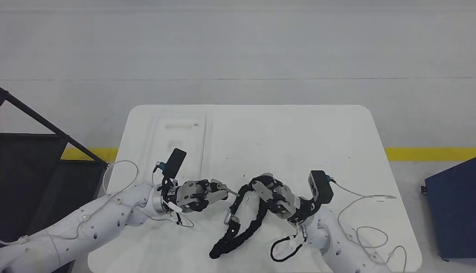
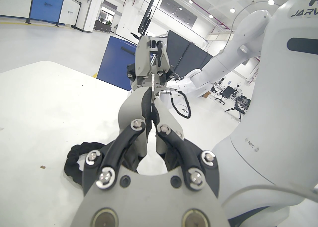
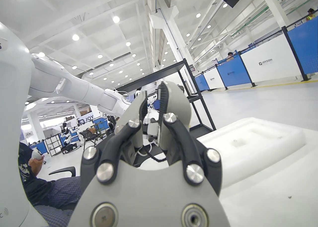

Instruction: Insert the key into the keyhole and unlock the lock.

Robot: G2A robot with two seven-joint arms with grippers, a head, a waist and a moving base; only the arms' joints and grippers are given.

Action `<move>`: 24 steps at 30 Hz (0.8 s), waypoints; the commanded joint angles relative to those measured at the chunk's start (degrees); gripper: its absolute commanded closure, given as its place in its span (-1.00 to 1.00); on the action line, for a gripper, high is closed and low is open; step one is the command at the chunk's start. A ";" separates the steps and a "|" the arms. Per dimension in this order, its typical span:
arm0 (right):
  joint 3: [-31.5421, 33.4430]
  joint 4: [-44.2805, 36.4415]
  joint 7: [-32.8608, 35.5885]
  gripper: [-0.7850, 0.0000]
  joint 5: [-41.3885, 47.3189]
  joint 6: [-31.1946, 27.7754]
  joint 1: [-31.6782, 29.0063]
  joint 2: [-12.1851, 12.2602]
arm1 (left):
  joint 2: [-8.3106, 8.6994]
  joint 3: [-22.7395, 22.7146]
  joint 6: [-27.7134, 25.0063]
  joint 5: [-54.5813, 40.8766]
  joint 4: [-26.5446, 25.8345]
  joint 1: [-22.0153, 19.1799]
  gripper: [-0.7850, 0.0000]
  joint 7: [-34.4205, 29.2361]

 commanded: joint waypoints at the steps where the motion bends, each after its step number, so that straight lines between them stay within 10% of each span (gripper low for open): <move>1: 1.06 -0.10 -0.08 1.00 -0.72 1.06 -0.56 0.04 | 0.00 0.00 0.00 0.00 0.01 0.00 1.00 0.00; 11: 3.48 -0.14 6.47 1.00 -8.73 9.11 -1.73 -0.03 | 0.21 -2.11 1.72 -1.42 -0.48 1.24 1.00 -1.39; 12: 3.72 -0.12 7.61 0.50 -9.44 9.63 -1.85 0.03 | 0.47 -2.95 1.65 -1.24 -0.62 1.54 1.00 -1.34; 13: 3.87 -0.15 8.59 -1.00 -9.41 9.86 -2.16 0.08 | 0.81 -3.85 1.66 -0.91 -0.71 1.92 1.00 -1.08; 24: 5.57 -2.81 12.94 -1.00 -10.58 10.78 -3.72 0.30 | 5.98 -12.71 2.28 5.60 -3.19 10.26 1.00 3.26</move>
